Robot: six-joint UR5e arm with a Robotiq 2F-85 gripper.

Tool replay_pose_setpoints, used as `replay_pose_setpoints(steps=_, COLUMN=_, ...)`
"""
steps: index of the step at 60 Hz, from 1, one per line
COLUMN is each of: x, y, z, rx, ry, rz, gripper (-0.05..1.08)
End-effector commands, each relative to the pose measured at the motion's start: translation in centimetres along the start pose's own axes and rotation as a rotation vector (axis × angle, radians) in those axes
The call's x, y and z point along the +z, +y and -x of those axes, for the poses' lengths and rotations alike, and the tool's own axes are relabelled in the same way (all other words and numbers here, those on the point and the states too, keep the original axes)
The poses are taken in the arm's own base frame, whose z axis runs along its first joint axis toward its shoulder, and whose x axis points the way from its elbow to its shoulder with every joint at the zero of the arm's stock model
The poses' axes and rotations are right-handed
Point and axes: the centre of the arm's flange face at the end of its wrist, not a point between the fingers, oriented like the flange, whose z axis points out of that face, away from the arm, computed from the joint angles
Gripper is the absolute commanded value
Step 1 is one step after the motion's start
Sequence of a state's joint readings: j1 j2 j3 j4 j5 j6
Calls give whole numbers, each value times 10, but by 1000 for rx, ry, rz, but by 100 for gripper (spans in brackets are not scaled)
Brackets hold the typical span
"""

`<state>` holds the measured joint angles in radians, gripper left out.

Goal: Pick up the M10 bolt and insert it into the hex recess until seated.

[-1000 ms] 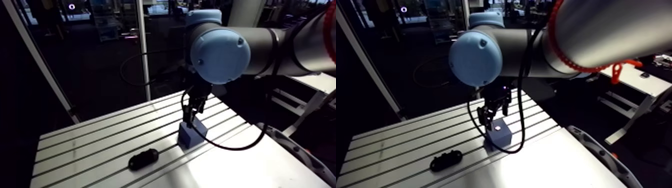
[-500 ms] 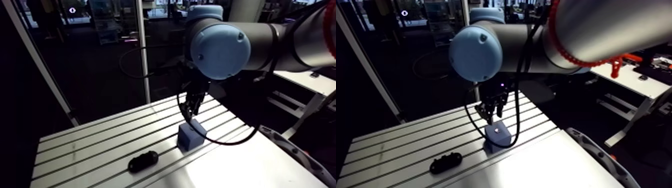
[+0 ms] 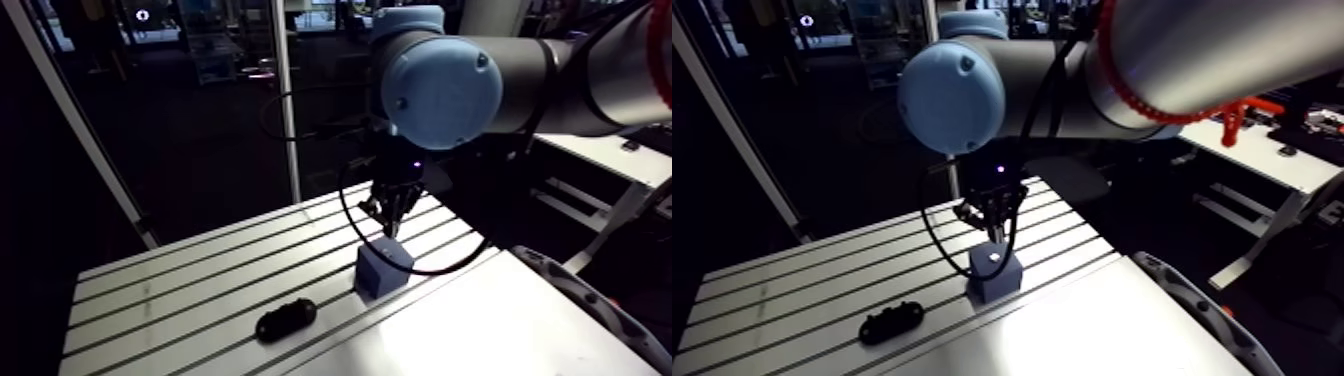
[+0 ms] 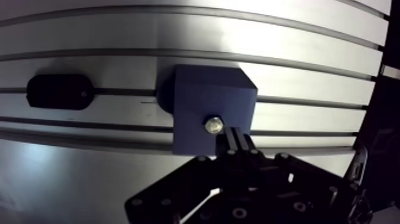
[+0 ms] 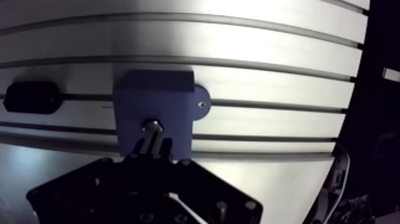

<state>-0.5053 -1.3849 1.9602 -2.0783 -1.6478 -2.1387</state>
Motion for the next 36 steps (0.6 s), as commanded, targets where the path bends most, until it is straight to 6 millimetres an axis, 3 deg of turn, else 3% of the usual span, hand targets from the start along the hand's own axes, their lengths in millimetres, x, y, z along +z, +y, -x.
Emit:
replay_pose_setpoints(steps=1, x=1, y=4, z=-2, rx=115, ry=-79, rz=-15, gripper=108)
replay_pose_setpoints(steps=36, x=21, y=3, z=-9, rx=129, ry=-86, rz=-19, gripper=108)
